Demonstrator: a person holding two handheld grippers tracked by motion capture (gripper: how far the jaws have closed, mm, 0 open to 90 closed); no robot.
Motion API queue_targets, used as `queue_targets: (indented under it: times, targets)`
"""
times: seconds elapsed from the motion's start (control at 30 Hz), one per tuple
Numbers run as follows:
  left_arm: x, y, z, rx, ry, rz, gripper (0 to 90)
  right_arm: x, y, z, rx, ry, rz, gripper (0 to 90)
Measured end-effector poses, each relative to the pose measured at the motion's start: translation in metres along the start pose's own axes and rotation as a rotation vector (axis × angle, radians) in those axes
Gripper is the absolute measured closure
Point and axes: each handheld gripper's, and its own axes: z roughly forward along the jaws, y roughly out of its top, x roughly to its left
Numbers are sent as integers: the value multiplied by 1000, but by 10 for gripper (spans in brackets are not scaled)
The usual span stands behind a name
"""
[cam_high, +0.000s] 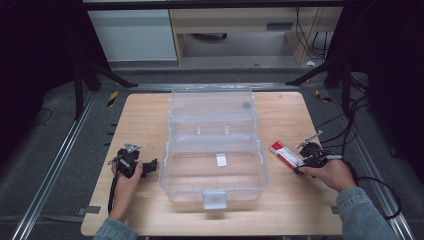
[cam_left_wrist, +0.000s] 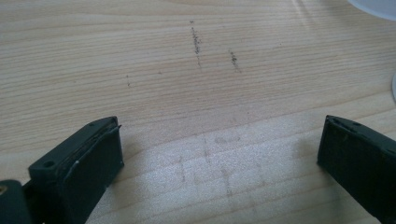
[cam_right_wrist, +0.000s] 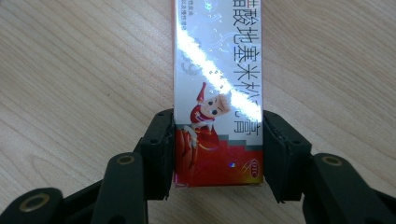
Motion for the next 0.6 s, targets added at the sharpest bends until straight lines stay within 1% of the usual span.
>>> queue_targets:
  times: [0.13,0.23,0.4,0.43,0.6]
  targets:
    - [0,0,0,0,0,0,0,1,-1,-1,-1,-3,-15,513]
    - [0,0,0,0,0,0,0,1,-2,-3,-3,0,-17,514]
    - [0,0,0,0,-2,1,0,-1,-4,-14,-44,5,-15,516]
    - [0,0,0,0,-2,1,0,-1,-4,-14,-44,5,-15,516]
    - [0,0,0,0,-2,2,0,2,-5,-26,-70,4,-25,516]
